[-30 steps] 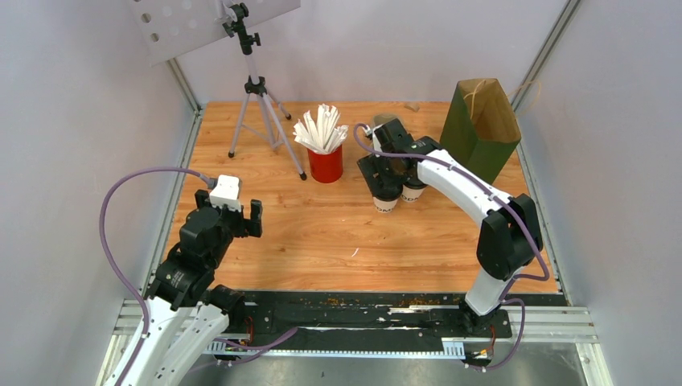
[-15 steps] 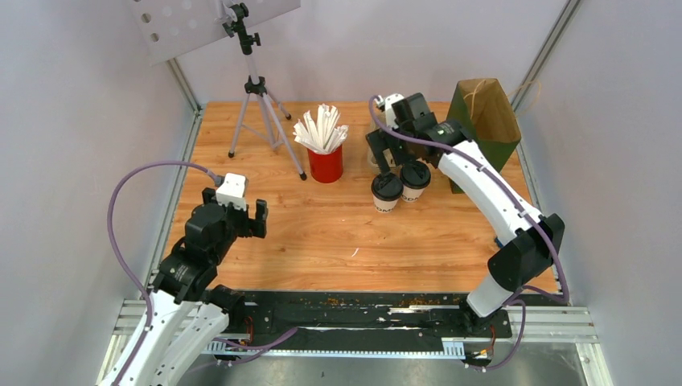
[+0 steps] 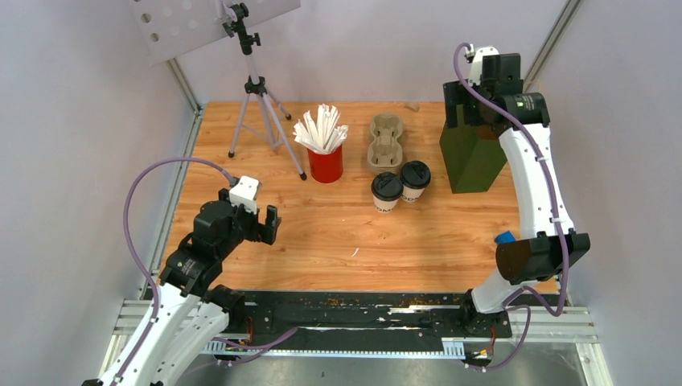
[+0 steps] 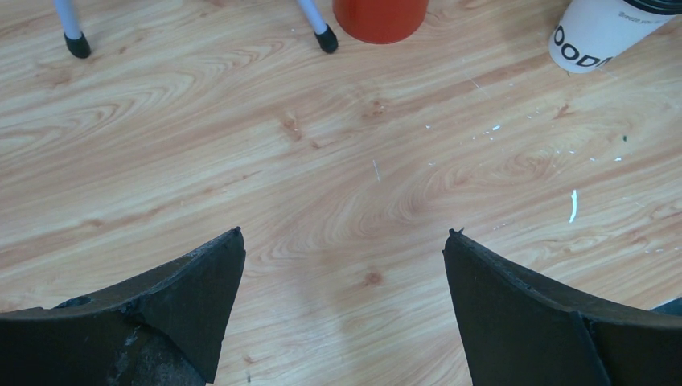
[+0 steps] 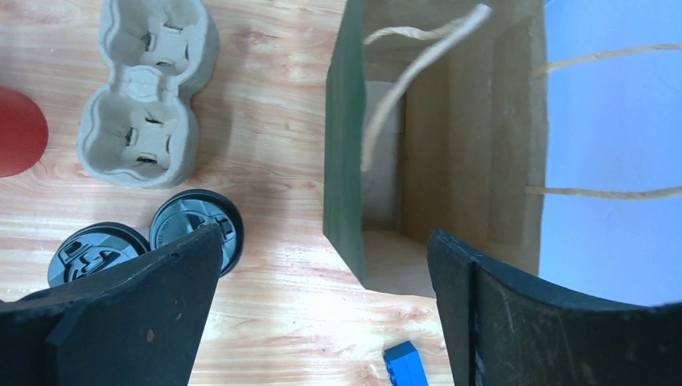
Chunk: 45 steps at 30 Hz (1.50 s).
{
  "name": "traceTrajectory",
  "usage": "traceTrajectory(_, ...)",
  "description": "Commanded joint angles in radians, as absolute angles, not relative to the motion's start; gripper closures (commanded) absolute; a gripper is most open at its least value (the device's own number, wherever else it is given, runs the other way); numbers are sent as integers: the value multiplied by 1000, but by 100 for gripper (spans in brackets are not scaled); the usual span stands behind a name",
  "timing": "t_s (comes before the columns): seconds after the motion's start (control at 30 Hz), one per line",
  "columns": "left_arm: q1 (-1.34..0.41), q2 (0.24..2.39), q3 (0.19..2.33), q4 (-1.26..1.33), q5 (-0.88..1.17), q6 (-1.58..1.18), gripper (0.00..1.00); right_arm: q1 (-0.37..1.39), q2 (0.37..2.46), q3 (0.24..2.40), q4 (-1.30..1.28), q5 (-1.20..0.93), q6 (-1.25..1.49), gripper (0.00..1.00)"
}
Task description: Pack the takeout coffee
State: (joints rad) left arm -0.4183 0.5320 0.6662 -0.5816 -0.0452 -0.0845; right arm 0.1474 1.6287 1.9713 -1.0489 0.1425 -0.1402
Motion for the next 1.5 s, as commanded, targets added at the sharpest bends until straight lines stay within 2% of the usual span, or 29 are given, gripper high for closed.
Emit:
traceTrajectory(0.0,-420,514,666,-533,-6,-86,0,88,1598,2001,-1035,69,-131,1)
traceTrajectory(0.23,-420,512,663,-531,26,-87,0,22,1677,2040,-1033,37,-157,2)
traceTrajectory(0.4,-420,508,661,-531,14,-89,0,-35,1753,2100,-1026,-66,-176,11)
traceTrajectory(0.63,-420,511,661,-531,5,-91,0,-49,1843,2134,-1015,-100,-222,18)
traceTrajectory(0.77,-420,517,660,-531,2,-92,0,-57,1868,2123,-993,-136,-227,37)
traceTrajectory(0.93,-420,524,659,-532,2,-94,0,-57,1882,2111,-947,-154,-234,52)
traceTrajectory(1.2,-420,541,662,-530,2,-92,0,-59,1902,2128,-933,-141,-268,83)
traceTrajectory(1.3,-420,543,662,-530,3,-92,0,-59,1898,2132,-933,-138,-284,99)
traceTrajectory(1.47,-420,537,659,-529,3,-94,0,-58,1853,2146,-936,-88,-292,100)
